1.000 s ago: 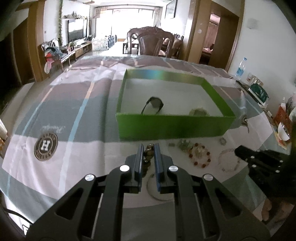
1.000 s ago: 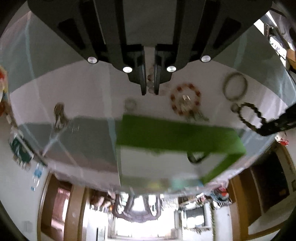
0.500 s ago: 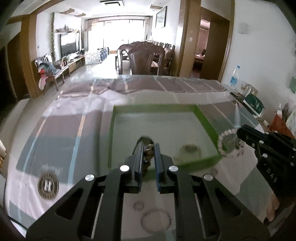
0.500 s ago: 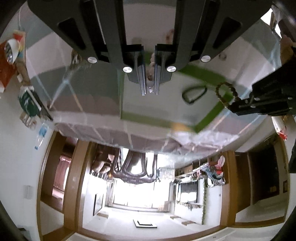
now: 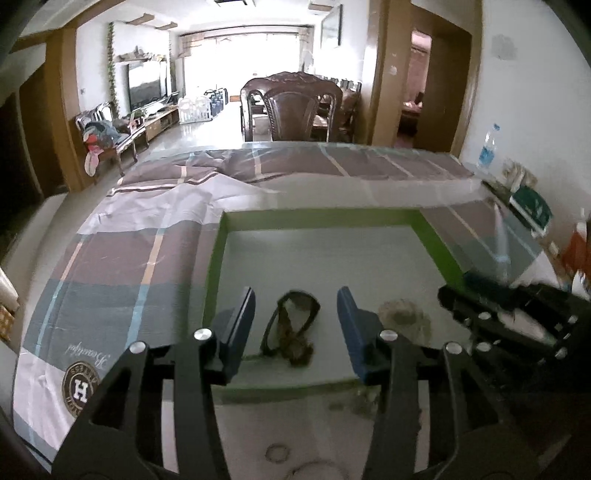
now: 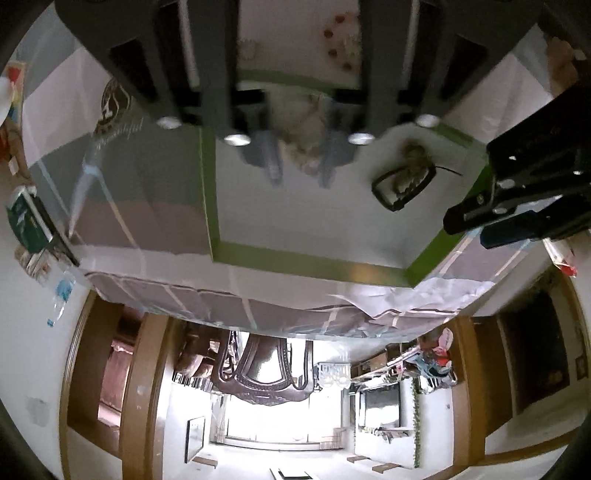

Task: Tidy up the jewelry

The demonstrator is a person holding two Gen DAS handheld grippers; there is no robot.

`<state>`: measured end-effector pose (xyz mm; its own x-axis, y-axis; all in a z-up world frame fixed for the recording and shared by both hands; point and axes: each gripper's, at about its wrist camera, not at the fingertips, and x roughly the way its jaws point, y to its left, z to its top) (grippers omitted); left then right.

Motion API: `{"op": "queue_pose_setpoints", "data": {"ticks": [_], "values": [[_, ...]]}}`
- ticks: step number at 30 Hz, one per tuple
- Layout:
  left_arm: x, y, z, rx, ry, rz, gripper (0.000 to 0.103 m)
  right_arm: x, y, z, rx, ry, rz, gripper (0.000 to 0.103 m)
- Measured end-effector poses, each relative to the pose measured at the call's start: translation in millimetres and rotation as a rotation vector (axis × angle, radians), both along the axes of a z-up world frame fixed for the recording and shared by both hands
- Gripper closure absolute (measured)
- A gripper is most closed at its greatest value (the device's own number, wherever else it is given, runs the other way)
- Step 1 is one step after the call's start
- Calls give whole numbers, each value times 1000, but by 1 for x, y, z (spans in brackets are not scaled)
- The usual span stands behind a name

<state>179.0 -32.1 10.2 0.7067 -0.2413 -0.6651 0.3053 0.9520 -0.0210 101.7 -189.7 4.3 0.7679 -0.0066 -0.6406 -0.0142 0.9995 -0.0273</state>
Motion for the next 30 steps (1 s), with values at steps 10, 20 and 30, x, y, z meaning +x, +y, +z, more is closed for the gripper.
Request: {"op": "queue_pose_setpoints", "data": {"ticks": [10,20,30], "values": [[-44,-17,-49,52,130,-119,61,-53,-24,-54,48,123,-19,66],[-16,-46,-98,92,254,-107,66,-53,-12,-96,108,227,25,66],[-31,-9,-103,48,274,-80,83,-48,6,-96,114,221,78,65]]}}
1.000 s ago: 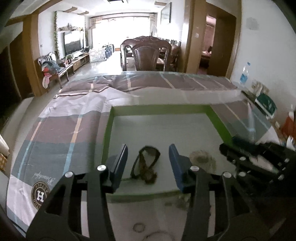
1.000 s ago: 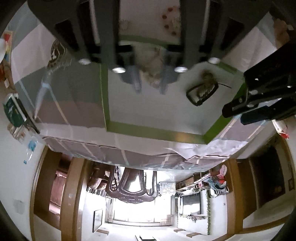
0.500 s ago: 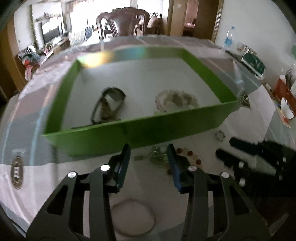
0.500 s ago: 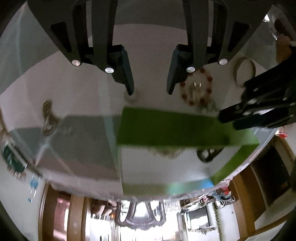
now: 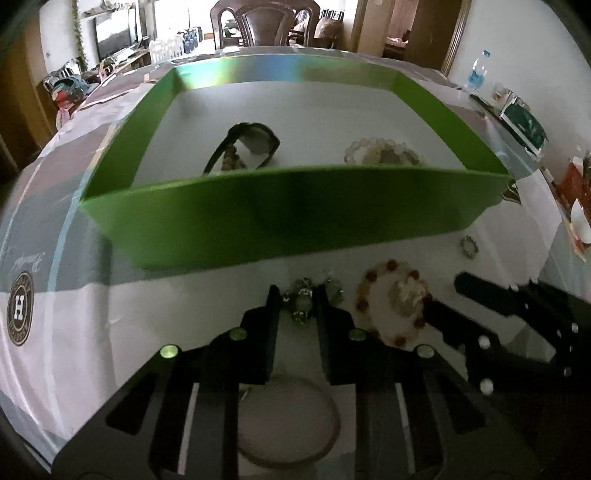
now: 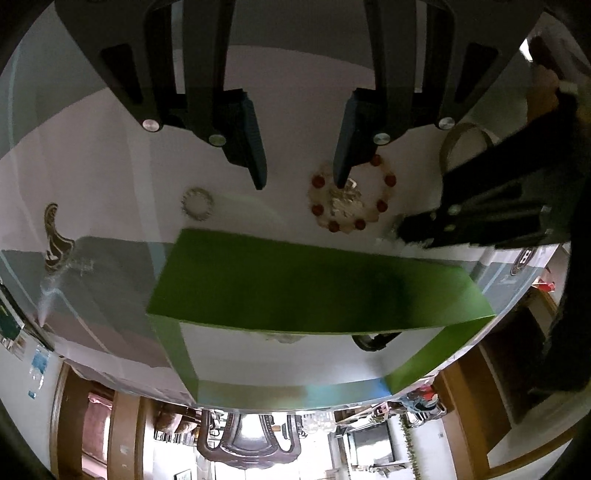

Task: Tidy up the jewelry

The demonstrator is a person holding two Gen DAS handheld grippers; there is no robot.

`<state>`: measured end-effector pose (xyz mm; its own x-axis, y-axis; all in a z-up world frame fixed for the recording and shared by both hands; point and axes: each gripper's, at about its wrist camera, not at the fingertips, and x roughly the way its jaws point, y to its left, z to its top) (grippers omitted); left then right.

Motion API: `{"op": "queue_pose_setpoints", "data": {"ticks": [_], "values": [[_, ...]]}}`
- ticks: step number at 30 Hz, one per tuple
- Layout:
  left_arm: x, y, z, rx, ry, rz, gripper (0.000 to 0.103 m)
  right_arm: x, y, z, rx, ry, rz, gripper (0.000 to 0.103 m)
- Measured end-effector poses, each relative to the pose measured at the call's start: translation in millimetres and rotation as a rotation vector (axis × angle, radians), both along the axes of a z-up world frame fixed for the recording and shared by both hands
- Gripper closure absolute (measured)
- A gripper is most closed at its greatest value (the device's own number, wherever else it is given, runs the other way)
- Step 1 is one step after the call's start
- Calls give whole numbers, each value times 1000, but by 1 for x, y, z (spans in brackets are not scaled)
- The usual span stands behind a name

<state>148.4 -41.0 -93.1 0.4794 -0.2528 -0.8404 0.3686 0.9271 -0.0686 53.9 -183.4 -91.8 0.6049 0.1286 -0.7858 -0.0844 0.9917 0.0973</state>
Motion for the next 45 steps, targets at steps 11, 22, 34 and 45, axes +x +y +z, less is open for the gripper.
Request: {"op": "queue_pose_setpoints", "data": {"ticks": [11,22,34,45], "values": [[-16,17,0,-6,-8,29,82,5,6,3,28,20,18,65],[-19,32,0,-23,-7,58,82,-7,5,1,-16,33,45,95],[-23,33,-1,-22,-20,67,80,-33,-2,55,50,-133,57,96],[-24,35,0,-27,-17,69,80,-60,-29,69,7,-162,-22,95]]}}
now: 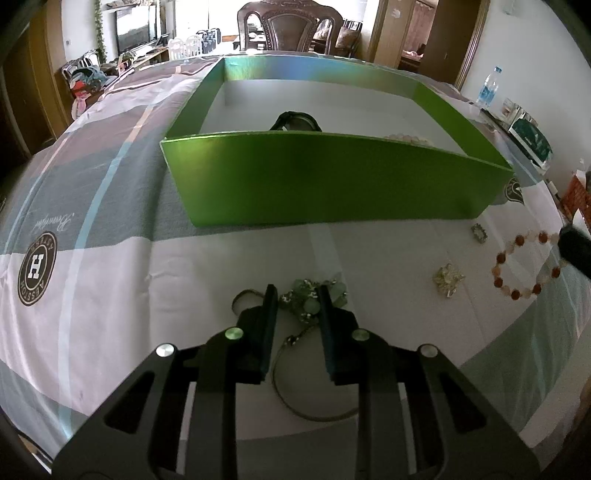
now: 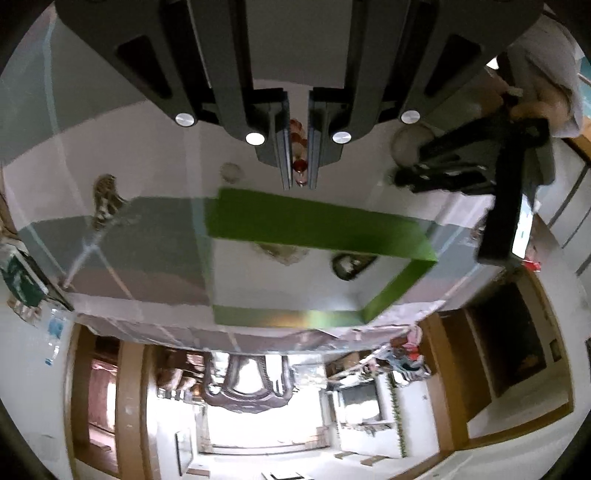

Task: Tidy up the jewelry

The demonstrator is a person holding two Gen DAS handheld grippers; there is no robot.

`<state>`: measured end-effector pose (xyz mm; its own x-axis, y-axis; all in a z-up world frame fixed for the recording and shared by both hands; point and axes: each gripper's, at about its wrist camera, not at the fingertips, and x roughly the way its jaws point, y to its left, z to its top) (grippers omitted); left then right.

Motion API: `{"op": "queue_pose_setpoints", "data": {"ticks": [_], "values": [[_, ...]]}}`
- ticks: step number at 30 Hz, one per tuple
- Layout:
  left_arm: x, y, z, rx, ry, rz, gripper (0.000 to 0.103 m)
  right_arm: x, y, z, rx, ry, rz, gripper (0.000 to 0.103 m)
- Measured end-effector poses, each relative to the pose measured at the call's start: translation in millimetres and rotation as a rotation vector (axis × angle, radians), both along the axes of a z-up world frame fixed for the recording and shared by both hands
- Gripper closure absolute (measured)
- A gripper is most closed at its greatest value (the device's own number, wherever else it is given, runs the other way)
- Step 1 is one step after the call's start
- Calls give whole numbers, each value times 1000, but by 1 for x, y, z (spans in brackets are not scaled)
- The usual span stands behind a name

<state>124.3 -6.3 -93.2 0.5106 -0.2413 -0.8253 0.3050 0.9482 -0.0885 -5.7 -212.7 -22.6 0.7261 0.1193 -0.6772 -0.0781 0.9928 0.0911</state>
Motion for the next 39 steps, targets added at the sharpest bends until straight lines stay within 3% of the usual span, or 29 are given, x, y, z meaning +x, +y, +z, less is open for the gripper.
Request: {"op": "queue_pose_setpoints", "data": {"ticks": [5,7,9,12,14,23,28,31,39], "values": [[-8,5,2,1,-1,3,78,10,-25,-40,2,128,-94,95],[-15,8,4,11,-13,4,68,10,-30,-51,4,154,-124,95],[-21,13,6,14,-23,5,67,10,-36,-59,-3,170,-158,87],[-31,22,9,14,-37,22,66,12,-40,-65,-29,171,-195,71],[-34,25,12,8,-46,26,65,13,-40,-68,-48,169,-210,68],[-27,-2,12,4,-51,-21,64,20,-33,-75,-77,160,-200,67],[-22,-11,3,14,-34,-30,87,19,-31,-76,-84,145,-195,67],[-21,-12,0,25,-39,-23,92,19,-31,-77,-81,138,-196,67],[-25,-10,-1,36,-43,2,91,17,-24,-76,-86,129,-200,67]]}}
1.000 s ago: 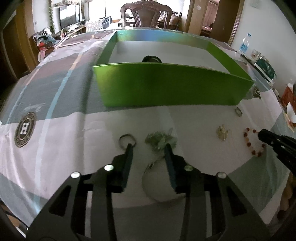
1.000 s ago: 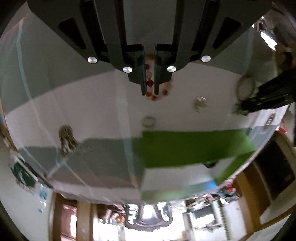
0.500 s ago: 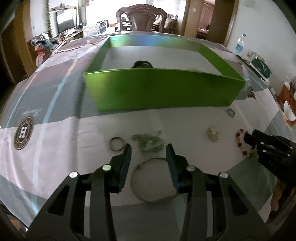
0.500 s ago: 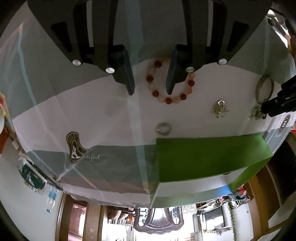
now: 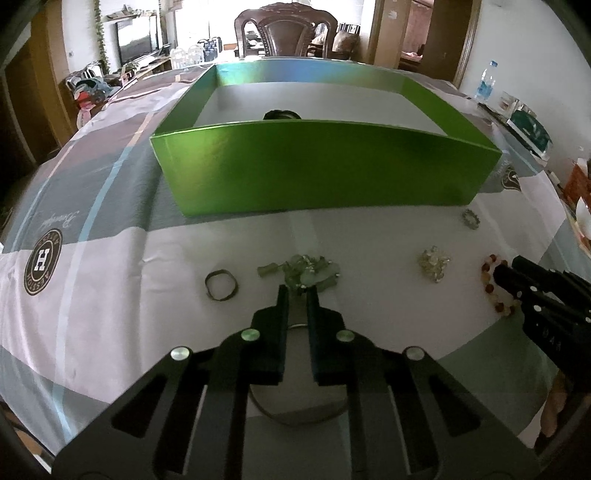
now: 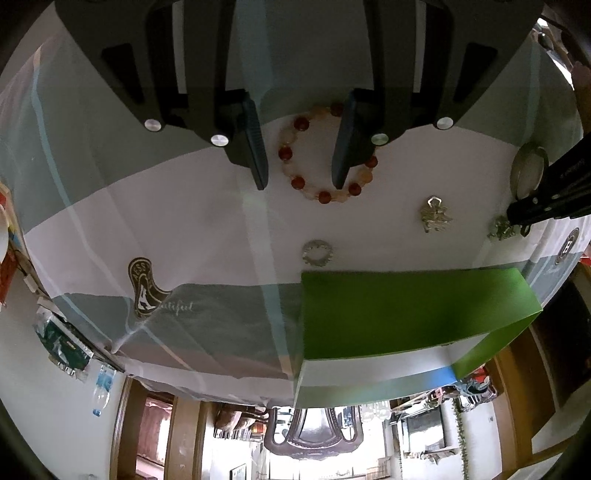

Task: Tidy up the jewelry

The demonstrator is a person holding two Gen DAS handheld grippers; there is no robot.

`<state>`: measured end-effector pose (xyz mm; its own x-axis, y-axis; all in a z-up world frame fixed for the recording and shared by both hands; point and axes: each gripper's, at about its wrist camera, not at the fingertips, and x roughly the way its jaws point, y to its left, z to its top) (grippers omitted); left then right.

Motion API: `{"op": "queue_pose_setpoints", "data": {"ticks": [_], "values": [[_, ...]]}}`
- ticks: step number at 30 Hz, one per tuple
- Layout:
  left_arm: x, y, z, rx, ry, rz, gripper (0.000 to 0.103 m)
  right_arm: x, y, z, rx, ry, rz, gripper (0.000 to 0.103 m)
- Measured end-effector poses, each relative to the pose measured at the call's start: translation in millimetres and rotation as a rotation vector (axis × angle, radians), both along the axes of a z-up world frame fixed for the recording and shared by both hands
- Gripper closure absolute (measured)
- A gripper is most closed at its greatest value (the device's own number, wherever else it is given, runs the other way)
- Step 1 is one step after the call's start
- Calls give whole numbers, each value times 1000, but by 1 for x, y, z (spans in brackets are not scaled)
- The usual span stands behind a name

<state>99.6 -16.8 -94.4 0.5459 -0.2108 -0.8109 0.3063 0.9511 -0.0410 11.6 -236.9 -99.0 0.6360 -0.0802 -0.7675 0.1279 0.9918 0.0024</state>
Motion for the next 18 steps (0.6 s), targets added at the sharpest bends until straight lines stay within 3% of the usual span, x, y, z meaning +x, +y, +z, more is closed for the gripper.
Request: {"op": "queue_pose_setpoints", "data": {"ticks": [3,18], "values": [[-1,-1,1,0,1,3,86,0,0,0,1,-1,0,67],[3,-11,-1,13,-12,-5,85,-1,3,1,0,-4,6,61]]}}
